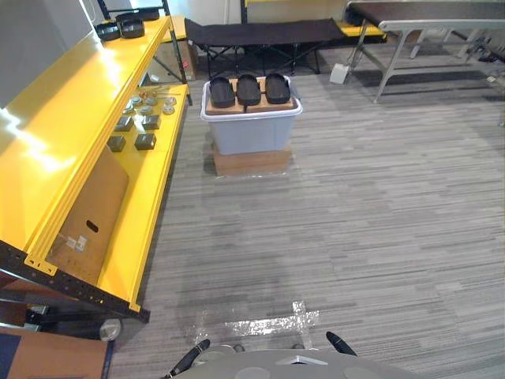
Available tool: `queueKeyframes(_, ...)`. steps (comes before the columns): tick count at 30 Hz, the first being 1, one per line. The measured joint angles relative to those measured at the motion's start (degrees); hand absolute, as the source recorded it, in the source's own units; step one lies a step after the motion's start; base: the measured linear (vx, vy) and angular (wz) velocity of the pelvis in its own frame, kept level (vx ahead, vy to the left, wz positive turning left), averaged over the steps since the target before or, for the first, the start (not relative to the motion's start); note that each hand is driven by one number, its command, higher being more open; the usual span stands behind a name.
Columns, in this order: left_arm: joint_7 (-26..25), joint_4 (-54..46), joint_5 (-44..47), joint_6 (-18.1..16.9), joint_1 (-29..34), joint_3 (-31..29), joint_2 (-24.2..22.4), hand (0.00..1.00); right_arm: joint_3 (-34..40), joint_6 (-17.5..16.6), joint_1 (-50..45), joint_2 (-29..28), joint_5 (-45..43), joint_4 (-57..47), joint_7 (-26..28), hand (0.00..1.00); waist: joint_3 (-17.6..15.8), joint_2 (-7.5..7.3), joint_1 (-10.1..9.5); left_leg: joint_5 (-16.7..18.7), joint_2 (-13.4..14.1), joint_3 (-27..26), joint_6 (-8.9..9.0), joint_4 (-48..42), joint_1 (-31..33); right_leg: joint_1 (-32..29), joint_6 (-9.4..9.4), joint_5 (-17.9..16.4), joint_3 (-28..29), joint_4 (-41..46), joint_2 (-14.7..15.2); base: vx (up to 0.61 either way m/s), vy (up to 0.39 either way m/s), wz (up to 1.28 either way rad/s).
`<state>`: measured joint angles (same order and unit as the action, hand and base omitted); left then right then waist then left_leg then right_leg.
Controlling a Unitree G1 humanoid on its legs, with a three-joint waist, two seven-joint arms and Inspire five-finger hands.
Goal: Walk over and take three plastic housings, then place them on the shelf
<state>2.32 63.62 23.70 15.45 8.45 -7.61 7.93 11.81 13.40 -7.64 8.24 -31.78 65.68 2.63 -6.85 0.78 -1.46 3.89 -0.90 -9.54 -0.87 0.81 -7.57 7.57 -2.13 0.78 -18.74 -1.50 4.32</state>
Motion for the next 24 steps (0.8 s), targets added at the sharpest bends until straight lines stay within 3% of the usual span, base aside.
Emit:
queueKeyframes(4, -0.23, 0.03, 0.71, -2.18, -0.71, -0.05, -0.10, 1.00, -0.01, -7.15, 1.22, -1.29, 1.67, -0.16, 0.89, 1.00, -0.19, -0.45, 0.26, -1.08, -0.45, -0.46, -0.37, 2.66, -1.95, 1.04, -0.31, 0.19, 0.19, -1.39, -0.07, 0.06, 0.034, -0.05)
queueKeyframes(7, 2.89, -0.43, 2.29, -5.99, -1.13, 0.02, 0.13, 1.00, -0.66, -12.64, 2.83, -2.78, 2.32, -1.62, 0.23, 1.00, -0.68, -1.21, 0.12, -1.32, -0.60, -0.90, -0.60, 3.66, -2.64, 1.19, -0.54, 0.31, 0.21, -1.83, -0.08, 0.05, 0.029, -0.06)
queueKeyframes(12, 5.19, -3.42, 6.30, -6.73, -1.30, 0.55, 0.00, 1.00, -1.32, -15.38, 5.28, -4.73, 2.31, -4.61, 1.34, 1.00, -1.26, -2.01, 0.05, -1.27, -1.04, -0.85, -0.52, 3.77, -2.78, 1.53, -1.03, 0.54, 0.02, -2.56, 0.25, 0.01, 0.007, 0.00)
queueKeyframes(17, 5.41, -4.68, 7.66, -8.22, -2.31, 1.17, -1.37, 1.00, -1.26, -14.66, 6.28, -4.74, 1.08, -5.42, 8.29, 1.00, -1.34, -1.82, 0.08, -1.10, -1.52, -0.73, -0.25, 3.59, -2.98, 1.81, -2.28, 0.14, -0.26, -2.10, 0.89, -0.02, 0.017, 0.04)
queueKeyframes(24, 5.27, -4.65, 7.70, -9.36, -2.07, 0.78, -1.93, 1.00, -0.34, -13.94, 5.48, -5.51, 1.04, -5.26, 8.63, 1.00, -1.38, -1.76, 0.02, -1.02, -1.69, 0.14, -0.13, 3.36, -3.37, 1.98, -2.79, -0.23, -1.30, -0.66, 1.40, -0.04, 0.001, 0.07)
